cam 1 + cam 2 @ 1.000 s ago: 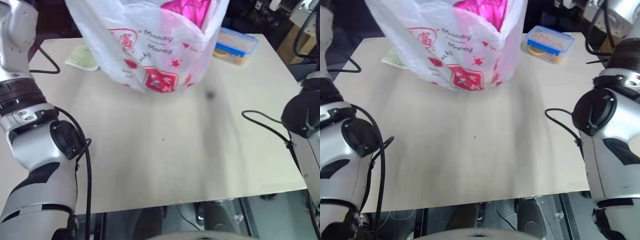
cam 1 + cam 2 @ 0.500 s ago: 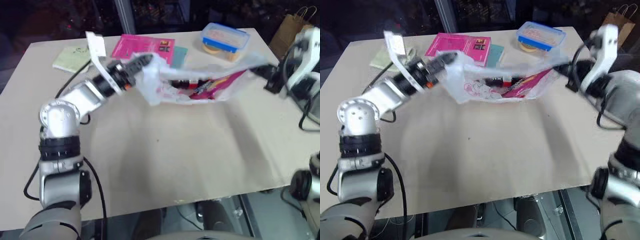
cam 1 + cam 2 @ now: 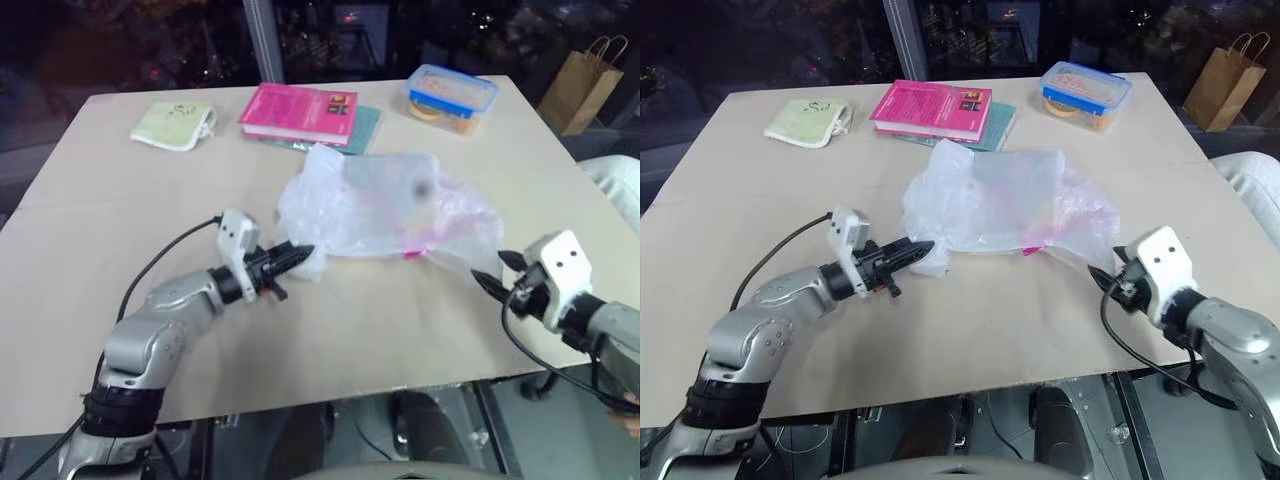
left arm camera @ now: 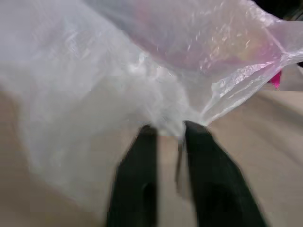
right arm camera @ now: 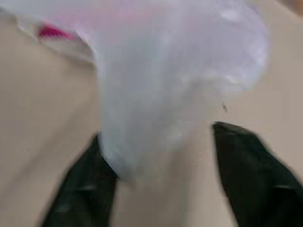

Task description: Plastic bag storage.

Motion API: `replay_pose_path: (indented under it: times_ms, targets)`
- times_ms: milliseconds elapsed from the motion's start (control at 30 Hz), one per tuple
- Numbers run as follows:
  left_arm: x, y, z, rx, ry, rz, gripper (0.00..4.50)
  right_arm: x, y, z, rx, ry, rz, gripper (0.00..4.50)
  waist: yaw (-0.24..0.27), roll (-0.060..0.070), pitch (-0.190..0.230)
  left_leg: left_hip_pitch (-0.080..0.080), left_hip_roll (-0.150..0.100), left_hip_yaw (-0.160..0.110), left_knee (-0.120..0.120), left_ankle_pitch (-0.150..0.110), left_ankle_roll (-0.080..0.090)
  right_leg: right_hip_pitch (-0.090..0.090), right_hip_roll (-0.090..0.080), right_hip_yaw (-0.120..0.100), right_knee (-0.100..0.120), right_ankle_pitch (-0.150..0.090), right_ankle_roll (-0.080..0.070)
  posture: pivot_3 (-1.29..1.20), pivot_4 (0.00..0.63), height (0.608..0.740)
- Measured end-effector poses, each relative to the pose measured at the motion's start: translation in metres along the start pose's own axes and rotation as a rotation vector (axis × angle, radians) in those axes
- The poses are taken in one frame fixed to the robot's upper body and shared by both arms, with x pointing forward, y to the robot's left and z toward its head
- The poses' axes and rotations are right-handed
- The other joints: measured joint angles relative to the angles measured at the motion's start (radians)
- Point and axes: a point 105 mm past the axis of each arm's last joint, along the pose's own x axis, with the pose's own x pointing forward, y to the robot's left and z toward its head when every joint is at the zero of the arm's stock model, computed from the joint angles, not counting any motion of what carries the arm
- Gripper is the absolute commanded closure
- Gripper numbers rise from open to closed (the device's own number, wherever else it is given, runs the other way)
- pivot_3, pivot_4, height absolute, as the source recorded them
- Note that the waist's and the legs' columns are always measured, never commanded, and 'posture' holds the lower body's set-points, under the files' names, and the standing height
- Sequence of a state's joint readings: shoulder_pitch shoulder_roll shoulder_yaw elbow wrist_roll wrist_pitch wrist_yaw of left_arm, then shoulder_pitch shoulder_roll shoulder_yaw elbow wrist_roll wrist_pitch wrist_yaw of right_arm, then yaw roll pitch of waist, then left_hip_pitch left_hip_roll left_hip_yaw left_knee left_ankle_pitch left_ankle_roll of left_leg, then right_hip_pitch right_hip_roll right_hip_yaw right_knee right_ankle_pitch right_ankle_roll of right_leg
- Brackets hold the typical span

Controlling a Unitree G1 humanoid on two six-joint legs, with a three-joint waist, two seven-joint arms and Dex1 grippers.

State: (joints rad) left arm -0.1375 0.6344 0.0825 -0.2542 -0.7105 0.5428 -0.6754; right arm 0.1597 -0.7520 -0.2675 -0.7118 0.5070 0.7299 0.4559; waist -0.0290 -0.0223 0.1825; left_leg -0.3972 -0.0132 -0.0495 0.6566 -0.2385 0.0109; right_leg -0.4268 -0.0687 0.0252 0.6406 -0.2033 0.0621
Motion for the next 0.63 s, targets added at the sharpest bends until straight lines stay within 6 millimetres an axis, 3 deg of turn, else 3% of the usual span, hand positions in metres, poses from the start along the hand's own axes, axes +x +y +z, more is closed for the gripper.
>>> replay_pose_path:
  times_ms: [33, 67, 167, 333, 467, 633]
  targets:
    - [-0.003, 0.0, 0.0, -0.002, -0.008, 0.0, 1.9, -0.003, -0.001, -0.001, -0.001, 0.0, 0.0, 0.0, 0.001, 0.0, 0.0, 0.0, 0.0, 0.0, 0.0, 0.0, 0.0, 0.0, 0.0, 0.0, 0.0, 0.0, 0.0, 0.0, 0.15, 0.74]
    - [-0.007, 0.0, 0.0, -0.001, -0.016, 0.003, 1.63, -0.006, -0.001, -0.002, -0.002, 0.0, 0.0, 0.0, 0.002, 0.0, 0.0, 0.0, 0.0, 0.0, 0.0, 0.0, 0.0, 0.0, 0.0, 0.0, -0.001, 0.0, 0.0, 0.0, 0.15, 0.74]
    - [-0.028, 0.003, -0.002, 0.022, -0.02, 0.05, 0.2, -0.028, -0.005, -0.009, -0.014, 0.027, -0.003, 0.0, 0.012, 0.0, 0.0, 0.0, 0.0, 0.0, -0.001, 0.0, 0.0, 0.0, 0.0, 0.0, -0.002, 0.0, -0.001, 0.0, 0.15, 0.74]
    - [-0.065, 0.012, -0.019, 0.042, 0.051, 0.172, 0.08, -0.06, -0.013, -0.011, -0.04, 0.046, -0.034, 0.0, 0.018, -0.001, -0.001, 0.001, 0.003, 0.0, -0.001, 0.0, 0.0, 0.003, -0.001, -0.001, -0.004, -0.001, 0.001, 0.0, 0.15, 0.74]
    - [-0.078, 0.013, -0.026, 0.027, 0.075, 0.206, 0.08, -0.066, -0.018, -0.01, -0.05, 0.042, -0.054, 0.0, 0.018, -0.004, -0.003, 0.003, 0.006, 0.0, -0.001, 0.0, 0.0, 0.004, -0.001, -0.002, -0.004, 0.0, 0.001, 0.0, 0.15, 0.74]
    - [-0.081, 0.006, -0.027, 0.041, 0.091, 0.183, 0.08, -0.064, -0.034, -0.012, -0.054, 0.03, -0.089, 0.0, 0.018, -0.004, -0.003, 0.002, 0.006, 0.0, -0.001, -0.001, 0.0, 0.004, -0.001, -0.003, -0.005, -0.001, 0.0, 0.0, 0.15, 0.74]
